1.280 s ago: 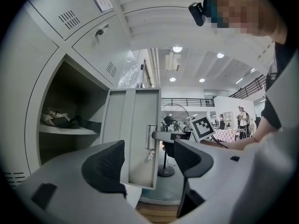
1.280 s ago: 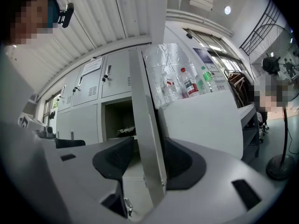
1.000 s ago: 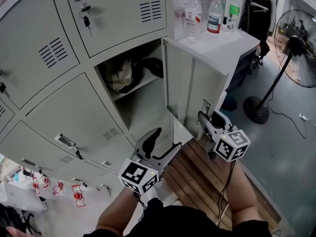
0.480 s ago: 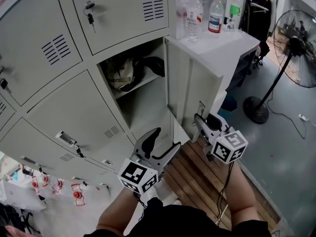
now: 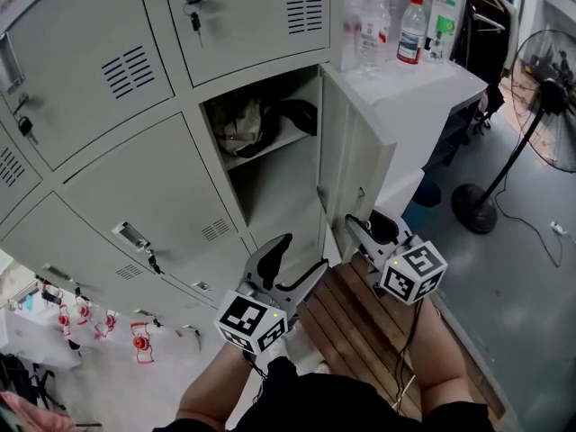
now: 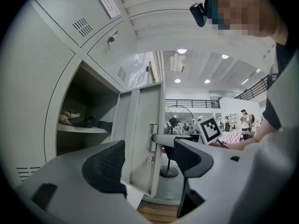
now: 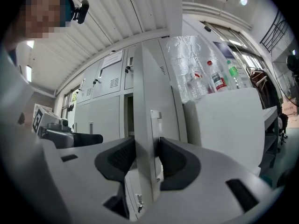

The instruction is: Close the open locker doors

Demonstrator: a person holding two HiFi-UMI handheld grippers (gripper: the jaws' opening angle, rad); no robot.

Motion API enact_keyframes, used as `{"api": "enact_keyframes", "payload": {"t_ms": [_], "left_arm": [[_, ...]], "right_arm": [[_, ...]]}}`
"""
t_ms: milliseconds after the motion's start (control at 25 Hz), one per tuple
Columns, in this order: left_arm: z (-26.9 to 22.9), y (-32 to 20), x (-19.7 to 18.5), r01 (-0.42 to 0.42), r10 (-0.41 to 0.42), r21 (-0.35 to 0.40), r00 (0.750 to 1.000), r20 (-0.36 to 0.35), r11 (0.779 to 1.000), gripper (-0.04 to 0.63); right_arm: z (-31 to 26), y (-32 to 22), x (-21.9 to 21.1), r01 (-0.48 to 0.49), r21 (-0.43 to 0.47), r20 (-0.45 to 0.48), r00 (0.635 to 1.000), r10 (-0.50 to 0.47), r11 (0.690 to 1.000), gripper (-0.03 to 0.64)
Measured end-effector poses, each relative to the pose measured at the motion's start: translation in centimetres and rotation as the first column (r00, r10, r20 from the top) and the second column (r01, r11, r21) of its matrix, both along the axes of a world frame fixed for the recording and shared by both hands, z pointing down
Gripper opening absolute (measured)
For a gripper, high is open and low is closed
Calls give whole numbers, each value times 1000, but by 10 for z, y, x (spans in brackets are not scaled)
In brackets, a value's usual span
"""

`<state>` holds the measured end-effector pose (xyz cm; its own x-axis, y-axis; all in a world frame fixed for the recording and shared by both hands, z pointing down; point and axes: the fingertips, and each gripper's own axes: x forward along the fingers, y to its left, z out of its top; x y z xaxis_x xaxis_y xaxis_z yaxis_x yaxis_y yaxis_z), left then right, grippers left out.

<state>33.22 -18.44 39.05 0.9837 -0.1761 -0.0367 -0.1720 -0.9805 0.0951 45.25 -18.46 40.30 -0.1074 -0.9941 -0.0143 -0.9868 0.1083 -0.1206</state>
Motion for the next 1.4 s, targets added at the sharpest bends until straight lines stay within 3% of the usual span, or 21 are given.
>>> {"api": "enact_keyframes", "payload": {"t_ms": [800,1400], "left_arm": [[4,-34,-59,136,-136,-26,991,-16,990,341],[7,-79,-117,244,-244,-29,970,-5,969,341]], "right_arm": [[0,-57,-88,158,2,-36,987,-158,987,149],[1,-133,-136,197,1,0,980,-197,980,126]]}}
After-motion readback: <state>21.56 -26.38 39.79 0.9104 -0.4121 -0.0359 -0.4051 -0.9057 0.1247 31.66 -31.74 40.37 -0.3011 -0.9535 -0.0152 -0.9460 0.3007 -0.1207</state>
